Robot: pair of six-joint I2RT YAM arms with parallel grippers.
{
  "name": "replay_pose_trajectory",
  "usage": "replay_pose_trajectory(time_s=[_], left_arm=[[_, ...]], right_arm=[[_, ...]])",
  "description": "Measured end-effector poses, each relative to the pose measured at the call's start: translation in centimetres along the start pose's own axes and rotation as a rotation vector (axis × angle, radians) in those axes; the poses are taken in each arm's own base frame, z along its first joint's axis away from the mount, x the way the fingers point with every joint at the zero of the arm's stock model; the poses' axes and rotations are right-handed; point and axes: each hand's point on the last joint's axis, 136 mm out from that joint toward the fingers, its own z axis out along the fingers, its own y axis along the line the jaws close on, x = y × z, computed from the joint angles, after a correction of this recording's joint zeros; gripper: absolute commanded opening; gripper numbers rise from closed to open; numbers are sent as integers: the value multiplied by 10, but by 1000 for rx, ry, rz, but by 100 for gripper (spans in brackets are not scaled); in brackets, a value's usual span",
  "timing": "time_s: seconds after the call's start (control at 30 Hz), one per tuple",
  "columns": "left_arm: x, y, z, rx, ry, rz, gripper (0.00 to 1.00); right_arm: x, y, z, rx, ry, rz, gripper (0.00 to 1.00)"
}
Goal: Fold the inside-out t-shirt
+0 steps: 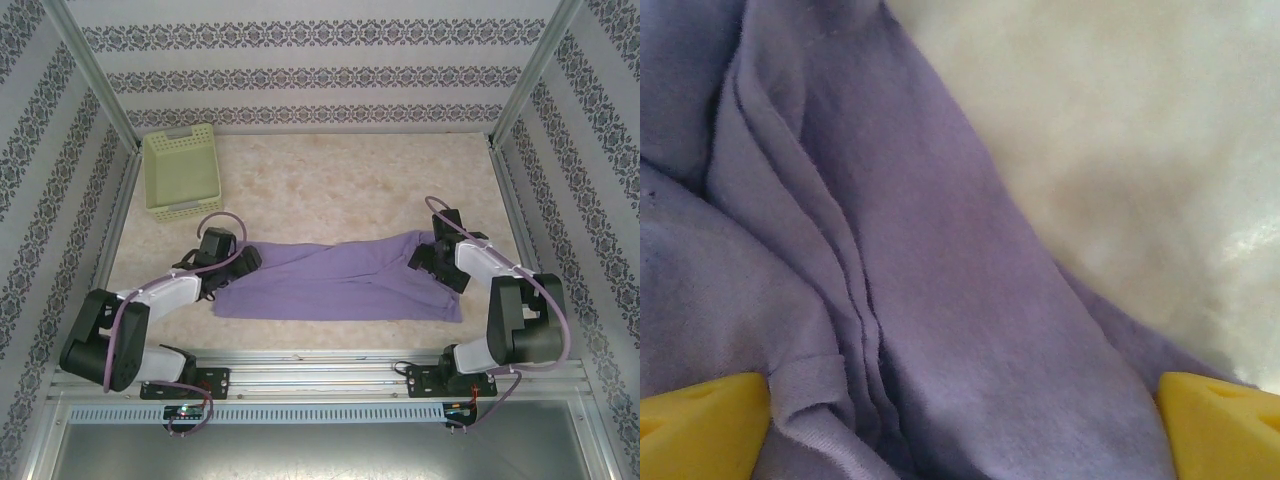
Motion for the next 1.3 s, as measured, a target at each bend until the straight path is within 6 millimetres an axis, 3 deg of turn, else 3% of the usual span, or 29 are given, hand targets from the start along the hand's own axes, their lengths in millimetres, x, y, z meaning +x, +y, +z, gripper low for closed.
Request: replay_pose_trajectory(time_s=[0.23, 0.4, 0.63, 1.0, 1.17, 1.3], left_arm=[[-21, 21, -5, -23, -57, -77, 91], [-20, 41, -15, -88, -65, -104, 91], [-14, 48, -21, -111, -48, -110, 91], [-12, 48, -22, -110, -44, -111, 92], [-11, 47, -22, -101, -36, -107, 92], [-9, 45, -21, -91, -27, -102, 92]], right_arm=[[9, 24, 3, -19, 6, -74, 98], [15, 43, 5, -33, 5, -112, 91], [14, 50, 5, -11, -18, -124, 84], [13, 59, 5, -32, -32, -135, 33], [14, 61, 4, -52, -36, -151, 5], [14, 61, 0, -65, -48, -151, 0]])
